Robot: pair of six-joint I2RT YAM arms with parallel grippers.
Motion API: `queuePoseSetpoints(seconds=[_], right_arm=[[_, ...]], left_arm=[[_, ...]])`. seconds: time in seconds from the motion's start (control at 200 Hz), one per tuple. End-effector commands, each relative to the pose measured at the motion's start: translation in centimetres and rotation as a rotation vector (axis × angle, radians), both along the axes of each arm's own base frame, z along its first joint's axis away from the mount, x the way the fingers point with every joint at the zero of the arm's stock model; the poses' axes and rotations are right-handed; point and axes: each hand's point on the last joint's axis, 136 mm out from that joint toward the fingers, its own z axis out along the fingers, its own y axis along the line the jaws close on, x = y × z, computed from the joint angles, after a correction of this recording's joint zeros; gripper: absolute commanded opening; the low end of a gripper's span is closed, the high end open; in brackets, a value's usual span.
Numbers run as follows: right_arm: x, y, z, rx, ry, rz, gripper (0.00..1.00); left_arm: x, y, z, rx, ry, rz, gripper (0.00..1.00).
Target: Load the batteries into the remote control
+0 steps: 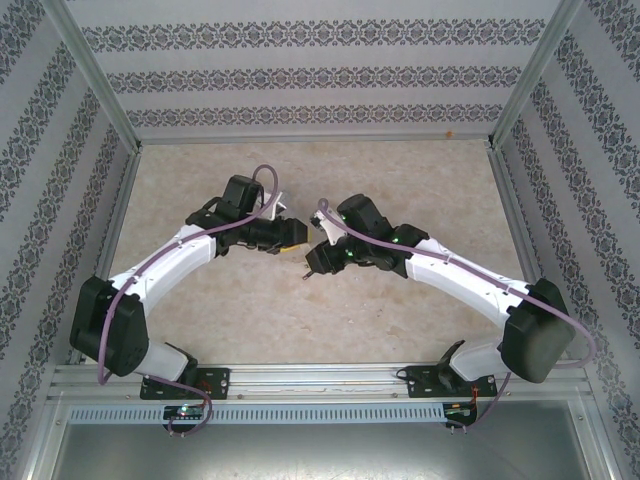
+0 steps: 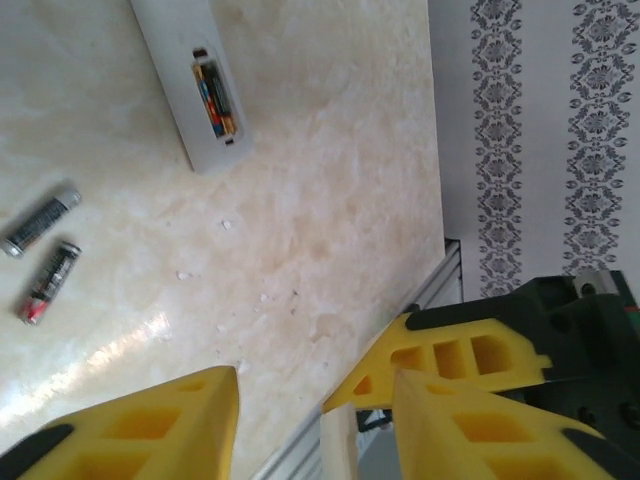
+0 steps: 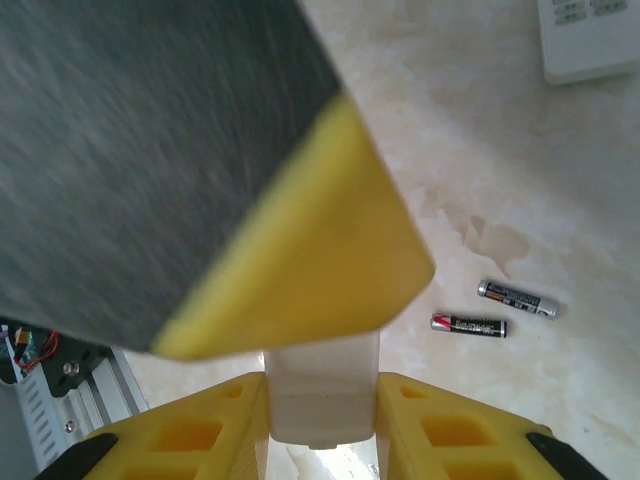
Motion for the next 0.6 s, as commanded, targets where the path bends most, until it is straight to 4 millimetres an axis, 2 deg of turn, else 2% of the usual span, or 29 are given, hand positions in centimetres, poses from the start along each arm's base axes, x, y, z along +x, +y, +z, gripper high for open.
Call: queuePoseSetpoints(seconds=[0.0, 0.09, 0.125, 0.24, 0.295, 0.37, 0.485, 0.595], right_arm=[[0.7, 0.4, 1.9, 0.026, -0.054, 0.013, 0.32], [0.4, 0.5, 1.8, 0.026, -0.051, 0.027, 0.32], [0.3, 0.5, 1.7, 0.025, -0.052, 0.035, 0.33], [-0.3, 0.4, 1.3, -0.001, -0.083, 0.067, 0.38], [-0.3, 0.2, 1.7, -0.013, -0.117, 0.065, 0.47], [0.3, -0.3, 2.6, -0.019, -0.186, 0.036, 0.53], [0.9, -0.7, 3.7, -0.068, -0.413, 0.015, 0.57], [1.3, -0.4, 4.0, -0.140, -0.656, 0.024, 0.59]], left_arm=[[-1.3, -0.8, 0.4, -0.017, 0.020, -0.067, 0.33], [-0.9, -0.7, 0.4, -0.010, 0.018, -0.043, 0.15], [-0.7, -0.7, 0.5, -0.012, 0.018, -0.029, 0.11], [0.2, -0.7, 0.2, -0.029, 0.053, 0.044, 0.09], [0.6, -0.5, -0.3, -0.010, 0.093, 0.092, 0.07], [1.2, 0.1, -1.0, 0.034, 0.132, 0.155, 0.02], [2.0, 2.2, -2.4, 0.132, 0.215, 0.342, 0.01], [2.4, 3.5, -2.7, 0.145, 0.273, 0.489, 0.01]])
